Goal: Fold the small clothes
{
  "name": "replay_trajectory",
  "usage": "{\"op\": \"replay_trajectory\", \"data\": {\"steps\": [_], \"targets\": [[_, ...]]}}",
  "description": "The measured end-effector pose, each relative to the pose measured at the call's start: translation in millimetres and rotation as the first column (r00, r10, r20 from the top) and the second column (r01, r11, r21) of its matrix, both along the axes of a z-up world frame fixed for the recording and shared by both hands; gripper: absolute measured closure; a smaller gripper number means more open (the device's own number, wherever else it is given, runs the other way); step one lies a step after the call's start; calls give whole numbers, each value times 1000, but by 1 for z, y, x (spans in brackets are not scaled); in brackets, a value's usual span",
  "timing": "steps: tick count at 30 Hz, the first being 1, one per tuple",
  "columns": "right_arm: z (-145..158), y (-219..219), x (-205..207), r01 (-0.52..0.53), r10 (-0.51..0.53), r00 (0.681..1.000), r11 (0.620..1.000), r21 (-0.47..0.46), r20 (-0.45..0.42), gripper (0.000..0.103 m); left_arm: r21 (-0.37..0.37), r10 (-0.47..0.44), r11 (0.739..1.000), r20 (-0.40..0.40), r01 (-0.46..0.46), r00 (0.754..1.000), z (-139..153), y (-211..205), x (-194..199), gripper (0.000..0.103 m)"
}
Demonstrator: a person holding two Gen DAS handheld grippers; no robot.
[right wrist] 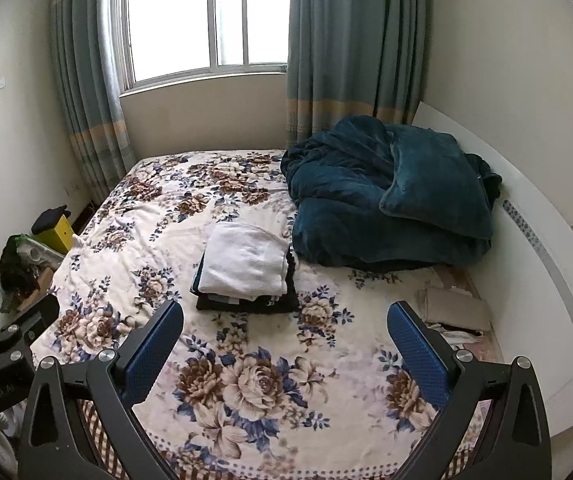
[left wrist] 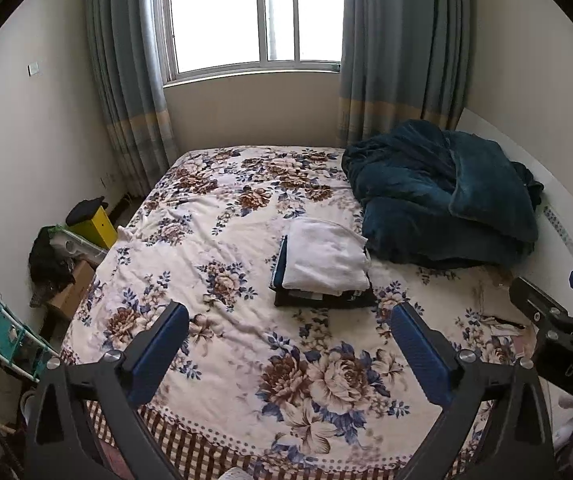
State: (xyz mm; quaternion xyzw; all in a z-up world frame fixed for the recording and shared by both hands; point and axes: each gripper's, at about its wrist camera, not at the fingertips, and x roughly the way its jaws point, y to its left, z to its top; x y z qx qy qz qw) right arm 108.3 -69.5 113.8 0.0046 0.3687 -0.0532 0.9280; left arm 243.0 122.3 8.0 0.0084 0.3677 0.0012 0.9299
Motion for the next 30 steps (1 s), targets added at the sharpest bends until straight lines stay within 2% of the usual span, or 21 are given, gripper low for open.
{"op": "replay_trajectory", "data": {"steps": [5,16,30], "targets": [[-1,-7,14,12,-11,999,1000,22,-42,0,-21,-5,1000,-26,5,1000,1,-3,7,0],[11,-9,28,19,-19,1000,1000,-6,-20,0,-21,12,1000,-23,-12,1000,8,-4,16,0],[8,-11,27,20,-20,1000,1000,-10,-24,0,-15,20,1000,-20,-20,1000,10,-2,20,0]]}}
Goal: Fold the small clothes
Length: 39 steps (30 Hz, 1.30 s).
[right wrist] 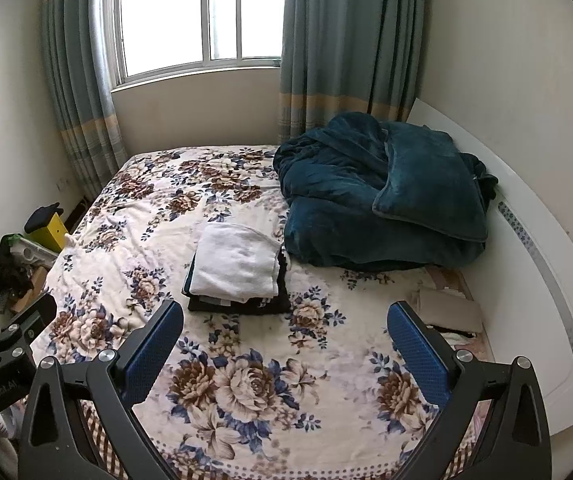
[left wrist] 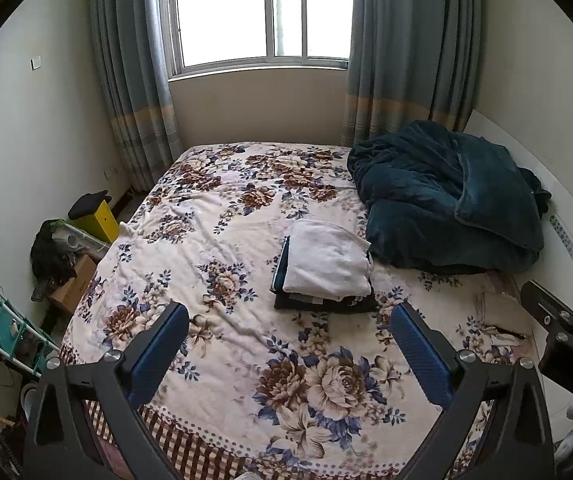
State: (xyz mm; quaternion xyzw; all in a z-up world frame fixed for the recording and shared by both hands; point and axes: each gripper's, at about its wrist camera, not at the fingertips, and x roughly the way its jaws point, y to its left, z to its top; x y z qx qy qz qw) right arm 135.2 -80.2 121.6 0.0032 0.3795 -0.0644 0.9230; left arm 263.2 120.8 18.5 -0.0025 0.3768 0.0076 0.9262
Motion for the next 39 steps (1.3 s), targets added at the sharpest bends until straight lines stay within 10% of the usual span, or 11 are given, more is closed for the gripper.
{"op": "replay_trajectory", "data": {"steps": [39], "targets": [[2,8,-6,3,-3,1000,1000,12,13,0,14,-6,1000,23,5,1000,4,-1,1,0]]}}
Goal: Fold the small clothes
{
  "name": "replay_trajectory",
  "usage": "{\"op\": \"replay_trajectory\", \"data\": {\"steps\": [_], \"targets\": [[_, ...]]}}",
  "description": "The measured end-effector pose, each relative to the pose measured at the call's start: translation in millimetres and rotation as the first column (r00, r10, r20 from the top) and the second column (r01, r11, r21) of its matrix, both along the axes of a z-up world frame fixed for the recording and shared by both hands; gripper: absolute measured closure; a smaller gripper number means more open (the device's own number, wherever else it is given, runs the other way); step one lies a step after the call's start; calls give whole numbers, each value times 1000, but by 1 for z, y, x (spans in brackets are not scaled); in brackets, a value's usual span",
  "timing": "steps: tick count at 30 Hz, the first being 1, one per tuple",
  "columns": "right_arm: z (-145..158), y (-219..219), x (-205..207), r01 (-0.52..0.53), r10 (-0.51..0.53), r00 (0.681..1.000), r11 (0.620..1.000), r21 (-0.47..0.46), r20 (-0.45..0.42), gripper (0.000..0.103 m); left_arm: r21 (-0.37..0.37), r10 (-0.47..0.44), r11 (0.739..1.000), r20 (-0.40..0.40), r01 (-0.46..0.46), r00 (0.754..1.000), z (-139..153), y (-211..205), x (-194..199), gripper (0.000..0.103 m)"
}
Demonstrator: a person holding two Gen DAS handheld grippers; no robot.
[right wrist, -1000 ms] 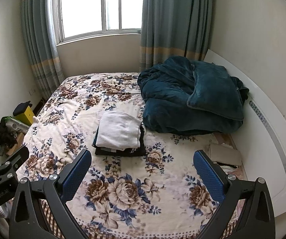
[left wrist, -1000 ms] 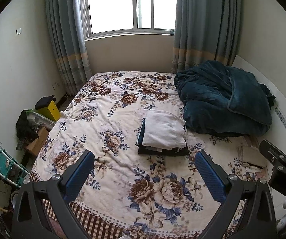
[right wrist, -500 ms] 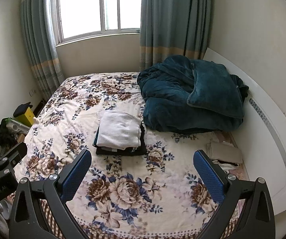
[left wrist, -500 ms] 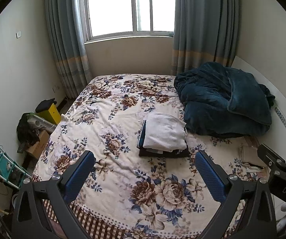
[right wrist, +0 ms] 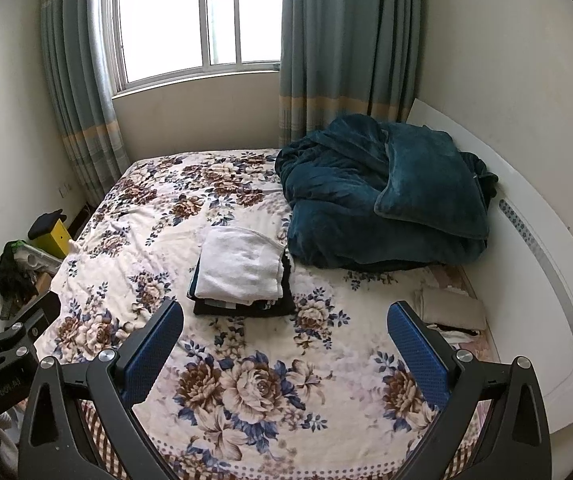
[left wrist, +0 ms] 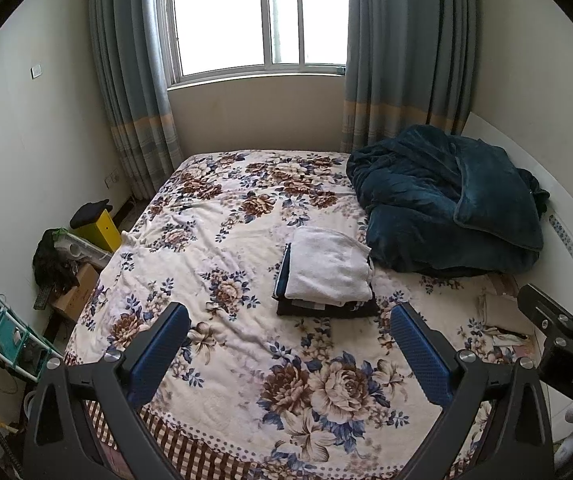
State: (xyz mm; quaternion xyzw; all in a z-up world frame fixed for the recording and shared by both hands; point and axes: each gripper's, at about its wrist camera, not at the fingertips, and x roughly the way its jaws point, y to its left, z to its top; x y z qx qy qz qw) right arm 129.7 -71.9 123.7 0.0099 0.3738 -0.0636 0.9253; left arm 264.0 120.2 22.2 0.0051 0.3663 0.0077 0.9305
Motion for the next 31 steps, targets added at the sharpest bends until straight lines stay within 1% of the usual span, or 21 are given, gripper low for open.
{"op": "replay_trajectory", "data": {"steps": [31], "targets": [[4,2,2,1,-1,1000,1000,-4,7,0,2,-11,1000,12,11,1000,3,-6,4,0]]}}
